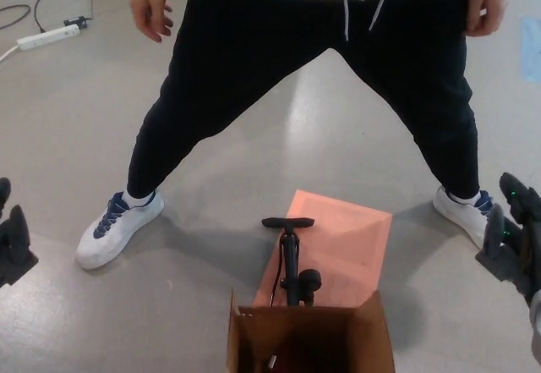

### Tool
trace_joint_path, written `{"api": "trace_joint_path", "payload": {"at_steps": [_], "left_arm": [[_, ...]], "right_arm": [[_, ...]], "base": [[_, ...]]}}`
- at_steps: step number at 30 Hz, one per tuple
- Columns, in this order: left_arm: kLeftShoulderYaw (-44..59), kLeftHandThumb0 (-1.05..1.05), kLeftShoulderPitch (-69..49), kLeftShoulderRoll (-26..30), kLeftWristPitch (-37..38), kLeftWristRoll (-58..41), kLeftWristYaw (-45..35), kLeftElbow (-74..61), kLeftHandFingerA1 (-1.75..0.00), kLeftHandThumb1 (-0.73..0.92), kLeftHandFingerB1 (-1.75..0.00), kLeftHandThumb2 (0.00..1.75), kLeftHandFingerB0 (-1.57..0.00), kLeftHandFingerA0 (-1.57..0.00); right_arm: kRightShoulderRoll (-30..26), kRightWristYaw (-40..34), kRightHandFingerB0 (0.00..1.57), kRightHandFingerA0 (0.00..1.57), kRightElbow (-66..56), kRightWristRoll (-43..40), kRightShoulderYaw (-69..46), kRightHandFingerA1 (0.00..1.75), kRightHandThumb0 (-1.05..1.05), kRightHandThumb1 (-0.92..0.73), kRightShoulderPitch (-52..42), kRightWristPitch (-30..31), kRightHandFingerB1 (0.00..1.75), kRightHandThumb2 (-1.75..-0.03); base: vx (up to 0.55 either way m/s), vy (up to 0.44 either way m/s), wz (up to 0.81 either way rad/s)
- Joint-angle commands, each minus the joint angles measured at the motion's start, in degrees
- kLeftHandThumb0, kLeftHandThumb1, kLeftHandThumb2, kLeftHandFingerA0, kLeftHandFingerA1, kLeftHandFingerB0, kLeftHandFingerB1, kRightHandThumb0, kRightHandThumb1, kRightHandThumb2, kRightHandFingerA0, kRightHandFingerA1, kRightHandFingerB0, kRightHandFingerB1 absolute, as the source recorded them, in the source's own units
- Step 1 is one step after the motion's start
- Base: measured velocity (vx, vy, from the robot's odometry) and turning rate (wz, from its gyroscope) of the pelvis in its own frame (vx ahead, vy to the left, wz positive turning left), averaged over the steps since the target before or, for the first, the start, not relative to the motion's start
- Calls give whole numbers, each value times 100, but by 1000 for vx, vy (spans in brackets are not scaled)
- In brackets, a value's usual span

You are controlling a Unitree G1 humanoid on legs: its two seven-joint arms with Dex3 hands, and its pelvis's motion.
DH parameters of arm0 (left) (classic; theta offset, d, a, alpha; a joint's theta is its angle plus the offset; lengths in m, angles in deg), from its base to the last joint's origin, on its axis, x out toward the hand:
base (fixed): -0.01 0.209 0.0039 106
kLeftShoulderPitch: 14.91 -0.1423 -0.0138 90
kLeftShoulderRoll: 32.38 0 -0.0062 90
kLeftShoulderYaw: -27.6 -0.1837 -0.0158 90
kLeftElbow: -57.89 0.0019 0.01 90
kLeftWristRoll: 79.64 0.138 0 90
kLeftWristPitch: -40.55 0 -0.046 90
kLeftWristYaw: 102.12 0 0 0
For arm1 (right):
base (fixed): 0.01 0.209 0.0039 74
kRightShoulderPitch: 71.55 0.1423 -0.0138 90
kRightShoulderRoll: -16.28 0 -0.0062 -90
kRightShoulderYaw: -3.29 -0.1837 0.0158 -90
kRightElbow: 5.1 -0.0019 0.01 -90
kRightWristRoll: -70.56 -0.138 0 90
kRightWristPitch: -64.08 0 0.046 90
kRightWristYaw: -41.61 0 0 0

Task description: Use both hands to pick up a football from a person and place it into a container beneath

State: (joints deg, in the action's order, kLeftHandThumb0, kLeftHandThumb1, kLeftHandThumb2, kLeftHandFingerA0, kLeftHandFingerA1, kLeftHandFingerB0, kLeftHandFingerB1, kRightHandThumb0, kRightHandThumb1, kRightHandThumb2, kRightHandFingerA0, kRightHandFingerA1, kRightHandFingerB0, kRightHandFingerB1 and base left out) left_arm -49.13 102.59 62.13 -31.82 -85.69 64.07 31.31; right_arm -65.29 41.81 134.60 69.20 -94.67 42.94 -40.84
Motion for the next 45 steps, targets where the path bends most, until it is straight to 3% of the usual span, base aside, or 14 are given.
{"api": "trace_joint_path", "payload": {"at_steps": [1,8,11,12,15,16,23,25,26,27,38,39,40,45], "left_arm": [[53,-78,146,58,284,4,-68,287,-22,82,-18,114,0,0],[-1,-81,-155,66,300,143,15,657,-22,84,-17,112,-3,-3],[-218,-69,-40,232,203,431,286,844,-36,78,-30,112,-3,-3],[-314,-34,74,313,110,540,415,875,-47,57,-46,113,0,0],[-499,-34,261,506,1,687,553,980,-47,58,-47,113,0,0],[-521,-70,289,523,32,683,527,1003,-31,92,-27,70,-14,-23],[-729,-34,349,537,-59,803,430,1070,-47,58,-47,112,0,0],[-771,-33,290,552,-6,831,405,1073,-47,58,-47,112,-1,-1],[-855,-73,265,584,-105,913,482,1092,-40,78,-38,93,-13,-17],[-859,-68,251,587,-120,904,477,1101,-31,92,-28,67,-16,-24],[-1082,-67,70,629,-91,1124,590,1092,-32,90,-29,67,-21,-30],[-1080,-67,50,619,-85,1121,586,1087,-32,90,-29,67,-21,-30],[-1082,-67,35,612,-87,1128,602,1086,-33,90,-29,67,-21,-29],[-1141,-66,-5,602,-99,1228,711,1093,-32,89,-29,67,-23,-30]], "right_arm": [[-135,-98,7,8,154,80,7,35,-80,-81,271,-192,20,-110],[-314,-314,3,5,1126,275,36,42,-69,-75,440,-266,31,-108],[-516,-213,7,7,1864,473,229,33,-76,-79,605,-33,25,-107],[-570,-203,0,10,2013,476,243,44,-73,-77,691,77,28,-107],[-680,13,6,7,2404,285,103,32,-77,-81,779,374,19,-107],[-699,76,5,6,2460,221,44,25,-76,-83,775,420,18,-107],[-778,33,2,5,2553,489,182,41,-69,-78,744,415,26,-109],[-779,-59,4,16,2567,643,335,31,-68,-91,736,439,17,-74],[-764,-117,2,11,2560,766,480,43,-73,-80,700,415,26,-108],[-761,-133,1,6,2561,784,525,42,-69,-78,685,408,28,-108],[-746,-98,7,13,2570,853,688,41,-69,-80,487,343,30,-98],[-743,-75,7,19,2572,849,679,32,-65,-92,473,338,21,-73],[-740,-68,6,13,2572,857,680,41,-69,-79,460,334,30,-98],[-727,-36,7,11,2579,897,699,40,-69,-79,435,346,31,-98]], "base": [[0,0,0],[0,0,0],[0,0,0],[0,0,0],[0,0,0],[0,0,0],[0,0,0],[0,0,0],[0,0,0],[0,0,0],[0,0,0],[0,0,0],[0,0,0],[0,0,0]]}}
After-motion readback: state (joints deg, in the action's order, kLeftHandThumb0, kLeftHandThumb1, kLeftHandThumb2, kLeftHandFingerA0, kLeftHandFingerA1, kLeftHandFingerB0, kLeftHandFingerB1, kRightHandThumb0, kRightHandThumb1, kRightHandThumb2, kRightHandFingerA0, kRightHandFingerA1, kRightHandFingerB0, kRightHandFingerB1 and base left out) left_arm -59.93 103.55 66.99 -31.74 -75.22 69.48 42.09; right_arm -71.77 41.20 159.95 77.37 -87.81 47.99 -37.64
